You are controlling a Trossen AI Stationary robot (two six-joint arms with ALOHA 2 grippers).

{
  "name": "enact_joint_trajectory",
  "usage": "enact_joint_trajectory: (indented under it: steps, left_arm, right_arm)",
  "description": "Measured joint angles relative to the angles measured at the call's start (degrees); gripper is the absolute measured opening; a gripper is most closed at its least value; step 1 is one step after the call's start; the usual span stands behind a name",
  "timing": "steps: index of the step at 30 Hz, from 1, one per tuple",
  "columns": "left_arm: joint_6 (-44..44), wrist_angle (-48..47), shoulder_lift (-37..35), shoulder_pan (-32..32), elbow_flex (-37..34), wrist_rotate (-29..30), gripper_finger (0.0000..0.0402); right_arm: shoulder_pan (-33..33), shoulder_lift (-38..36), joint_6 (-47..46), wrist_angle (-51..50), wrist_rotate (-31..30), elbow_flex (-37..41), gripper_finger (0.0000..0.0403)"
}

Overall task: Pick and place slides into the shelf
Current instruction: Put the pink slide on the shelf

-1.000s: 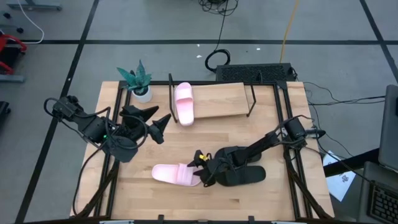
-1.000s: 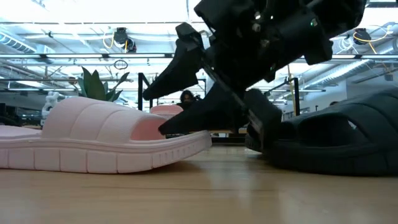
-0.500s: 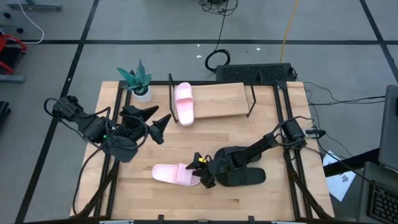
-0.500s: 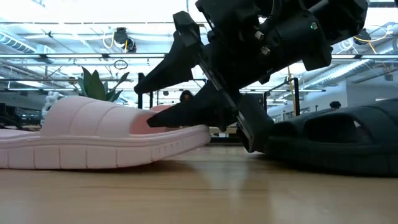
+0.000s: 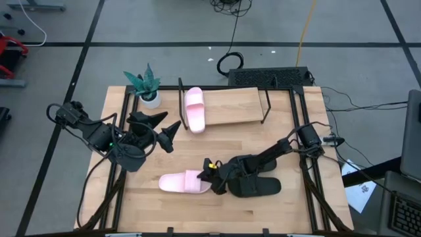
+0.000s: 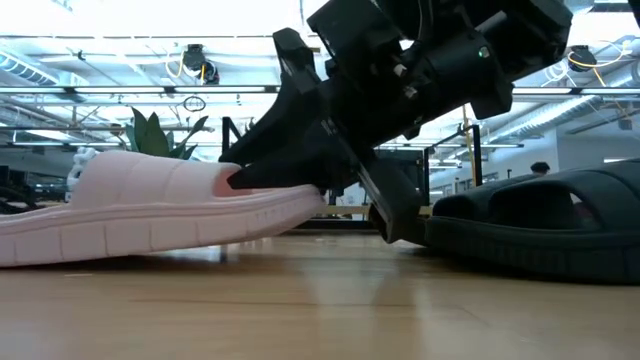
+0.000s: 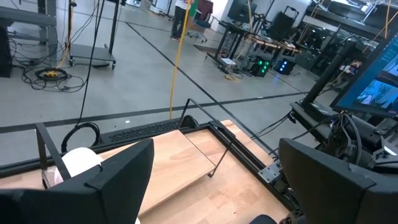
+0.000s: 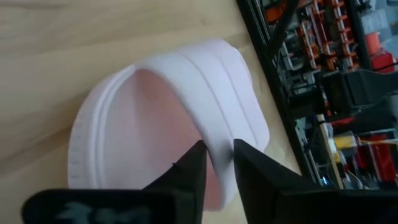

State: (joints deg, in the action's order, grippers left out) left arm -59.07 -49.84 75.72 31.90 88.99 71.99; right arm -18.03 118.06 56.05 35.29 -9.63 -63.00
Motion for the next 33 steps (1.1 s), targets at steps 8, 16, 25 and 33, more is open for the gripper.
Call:
enact_joint_trajectory:
  steps: [8, 16, 25, 33]
  left_arm:
    - [0.4, 0.0, 0.0, 0.0, 0.0, 0.0, 0.0347]
    - [0.9, 0.0, 0.0, -0.1, 0.0, 0.0, 0.0347]
    - [0.5, 0.0, 0.0, -0.4, 0.0, 0.0, 0.0347]
    - [0.4, 0.0, 0.0, -0.4, 0.0, 0.0, 0.0347]
  right_arm:
    - [1.0, 0.0, 0.2, 0.1, 2.4, 0.0, 0.0039]
    - [1.7, 0.0, 0.7, -0.5, -1.0, -3.7, 0.0006]
    - [1.7, 0.0, -1.1, -6.4, -1.9, -9.8, 0.0002]
    - [1.7, -0.2, 2.5, -7.6, -9.3, -10.4, 0.0001]
